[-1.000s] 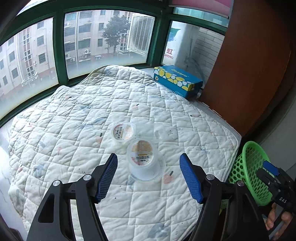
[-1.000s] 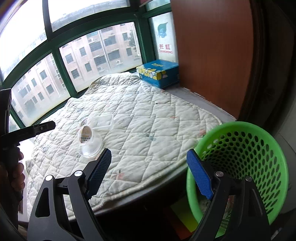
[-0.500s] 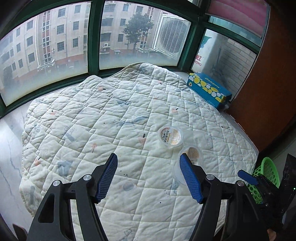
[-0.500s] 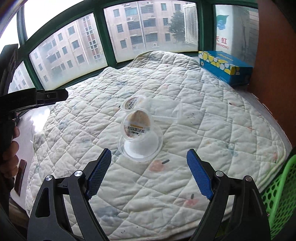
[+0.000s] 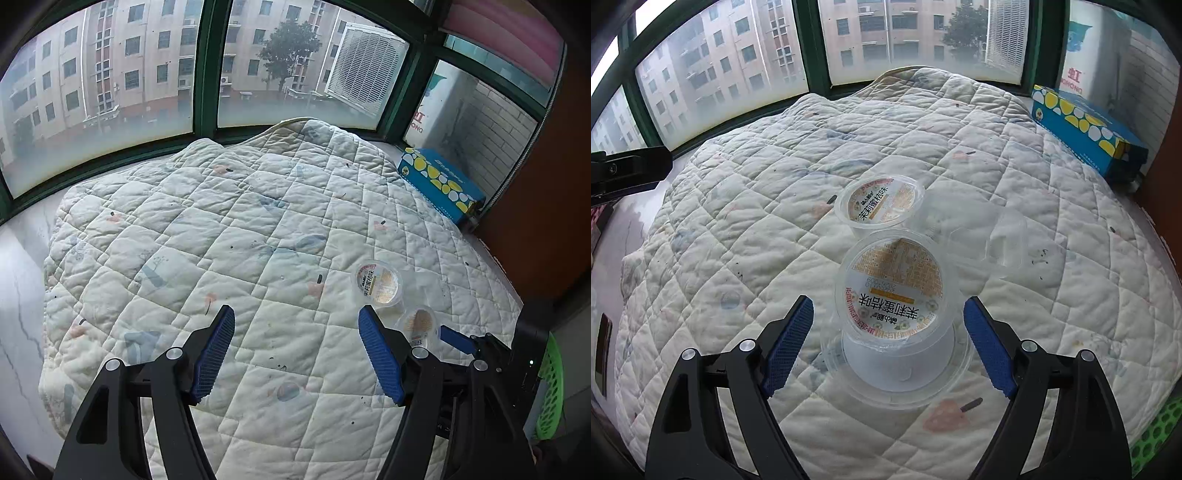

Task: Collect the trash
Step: 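Grasp the stacked clear plastic cups with the right gripper, then carry the clear cups over the green basket and open the right gripper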

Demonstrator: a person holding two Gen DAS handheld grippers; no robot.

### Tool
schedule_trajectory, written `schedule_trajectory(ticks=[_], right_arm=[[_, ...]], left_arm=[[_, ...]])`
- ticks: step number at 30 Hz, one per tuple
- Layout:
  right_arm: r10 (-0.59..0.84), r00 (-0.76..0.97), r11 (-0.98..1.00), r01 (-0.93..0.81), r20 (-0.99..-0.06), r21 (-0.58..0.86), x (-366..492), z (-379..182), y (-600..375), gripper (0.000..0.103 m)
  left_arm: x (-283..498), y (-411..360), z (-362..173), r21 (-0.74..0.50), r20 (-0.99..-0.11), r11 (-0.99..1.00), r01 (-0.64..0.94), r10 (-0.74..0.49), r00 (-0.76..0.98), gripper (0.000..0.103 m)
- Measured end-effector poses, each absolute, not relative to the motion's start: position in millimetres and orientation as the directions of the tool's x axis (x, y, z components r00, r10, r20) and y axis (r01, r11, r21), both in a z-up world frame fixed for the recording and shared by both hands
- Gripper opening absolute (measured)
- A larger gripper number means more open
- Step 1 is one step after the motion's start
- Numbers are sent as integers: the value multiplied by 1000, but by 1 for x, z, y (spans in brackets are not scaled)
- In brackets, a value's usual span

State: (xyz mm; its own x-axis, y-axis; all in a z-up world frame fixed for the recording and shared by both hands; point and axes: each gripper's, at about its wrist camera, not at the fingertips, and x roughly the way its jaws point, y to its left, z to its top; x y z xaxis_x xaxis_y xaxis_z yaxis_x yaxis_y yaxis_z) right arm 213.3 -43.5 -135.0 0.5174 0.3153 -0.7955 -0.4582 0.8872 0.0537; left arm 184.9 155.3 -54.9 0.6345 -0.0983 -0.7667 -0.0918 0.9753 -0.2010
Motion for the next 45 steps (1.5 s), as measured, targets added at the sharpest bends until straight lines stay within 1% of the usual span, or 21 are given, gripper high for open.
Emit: schedule_trajectory(ticks=[6,8,13,19,20,22,26,28,32,37,43,45], right_arm=[[292,517,892,-450,-805,35,223,-143,-36,82],[285,514,896,-442,-809,34,226,-145,-36,70],[305,511,900,-431,-804,67,224,-143,-44,68],[322,530,906,-414,-785,92,214,-127,-67,68],[319,536,908,-408,-782,90,212,-124,-71,68],[317,545,913,-396,-776,95,208,-118,-81,68],[308,564,924,-371,-766,98,201,-108,-101,68],[304,572,928,-359,-762,101,198,-103,-110,68],[300,589,936,-335,-750,111,191,-96,-127,68],[291,599,944,-306,-746,122,187,-94,-141,68],[283,596,948,-293,-751,125,189,-96,-148,68],[281,596,949,-290,-752,124,190,-96,-150,68]], left_arm=[[197,154,-63,-201,-778,975,-90,-103,620,67],[201,152,-65,-201,-781,976,-86,-107,615,67],[211,141,-70,-197,-788,978,-63,-120,604,67],[225,121,-78,-204,-791,979,-7,-161,590,67],[228,117,-80,-206,-792,979,4,-169,587,73],[233,108,-84,-207,-792,978,19,-179,583,82],[244,87,-96,-221,-796,972,85,-230,560,83],[252,76,-104,-205,-809,973,107,-230,541,84],[268,63,-119,-184,-828,973,139,-230,512,84],[286,53,-133,-200,-842,967,155,-250,478,84],[302,51,-144,-225,-849,966,125,-257,462,84],[305,51,-147,-229,-850,966,120,-258,460,76]])
